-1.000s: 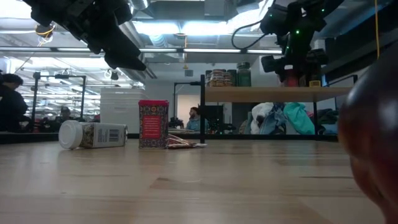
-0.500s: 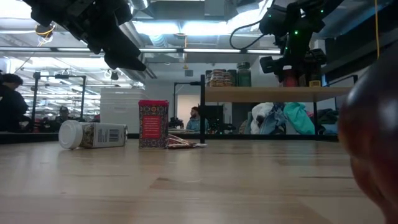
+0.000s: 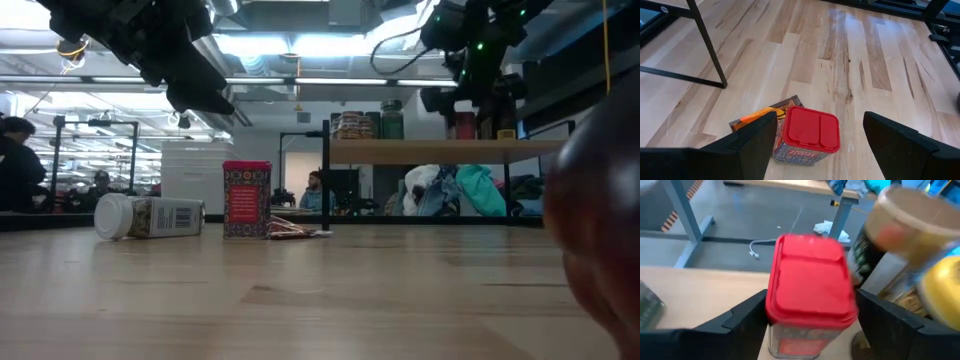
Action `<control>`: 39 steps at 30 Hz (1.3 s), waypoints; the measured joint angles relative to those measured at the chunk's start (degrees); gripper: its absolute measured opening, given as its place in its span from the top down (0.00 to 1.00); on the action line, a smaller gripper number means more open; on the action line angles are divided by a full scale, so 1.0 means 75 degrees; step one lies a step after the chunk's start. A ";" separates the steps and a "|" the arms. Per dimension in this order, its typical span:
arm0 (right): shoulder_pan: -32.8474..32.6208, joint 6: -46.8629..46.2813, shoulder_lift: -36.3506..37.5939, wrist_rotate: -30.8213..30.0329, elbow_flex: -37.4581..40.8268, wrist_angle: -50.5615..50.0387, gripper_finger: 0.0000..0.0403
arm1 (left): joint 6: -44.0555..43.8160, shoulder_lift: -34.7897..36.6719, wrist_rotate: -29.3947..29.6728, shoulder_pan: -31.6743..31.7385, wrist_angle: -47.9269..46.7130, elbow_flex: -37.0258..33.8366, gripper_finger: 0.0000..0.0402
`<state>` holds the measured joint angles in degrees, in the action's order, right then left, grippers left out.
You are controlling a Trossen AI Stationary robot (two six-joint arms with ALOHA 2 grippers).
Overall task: Shelf spices
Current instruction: Put the left red seasoning can on the shelf aligned with other spices, then put the red seasoning can on the shelf
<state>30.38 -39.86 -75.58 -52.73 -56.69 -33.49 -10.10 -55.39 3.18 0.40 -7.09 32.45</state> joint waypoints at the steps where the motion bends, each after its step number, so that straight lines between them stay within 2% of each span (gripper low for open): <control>1: -0.0028 0.0064 0.0113 -0.0036 -0.0057 -0.0003 0.28 | 0.0006 0.0002 0.0000 0.0000 0.0000 0.0000 0.28; 6: -0.0354 0.0787 0.0623 -0.0099 -0.0690 -0.0188 0.28 | 0.0066 0.0003 0.0000 -0.0003 0.0000 0.0000 0.28; 11: -0.1150 0.1550 0.1019 -0.0010 -0.1438 -0.0374 0.28 | 0.0069 0.0002 0.0000 0.0000 0.0000 0.0000 0.28; 18: -0.3193 0.2137 0.0993 0.1537 -0.1627 0.0282 0.28 | 0.0197 0.0002 0.0000 0.0000 0.0021 0.0000 0.28; 23: -0.4658 0.2146 0.0294 0.1798 -0.1067 0.1145 0.28 | 0.0200 0.0000 0.0002 0.0009 0.0036 0.0000 0.28; 27: -0.5375 0.2173 -0.0542 0.2039 -0.0656 0.2265 0.28 | 0.0168 0.0002 0.0003 0.0009 -0.0009 0.0000 0.28; 34: -0.5830 0.2522 -0.2390 0.2380 -0.0539 0.3653 0.28 | 0.0184 -0.0079 0.0006 0.0009 -0.0013 -0.0249 0.28; 39: -0.5854 0.2706 -0.3282 0.2527 -0.0539 0.4649 0.28 | 0.0409 -0.0082 0.0028 0.0046 0.0049 -0.0472 0.28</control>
<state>-13.52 -19.56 -100.19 -33.78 -60.73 1.38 -7.04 -56.01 3.39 0.75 -6.72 28.91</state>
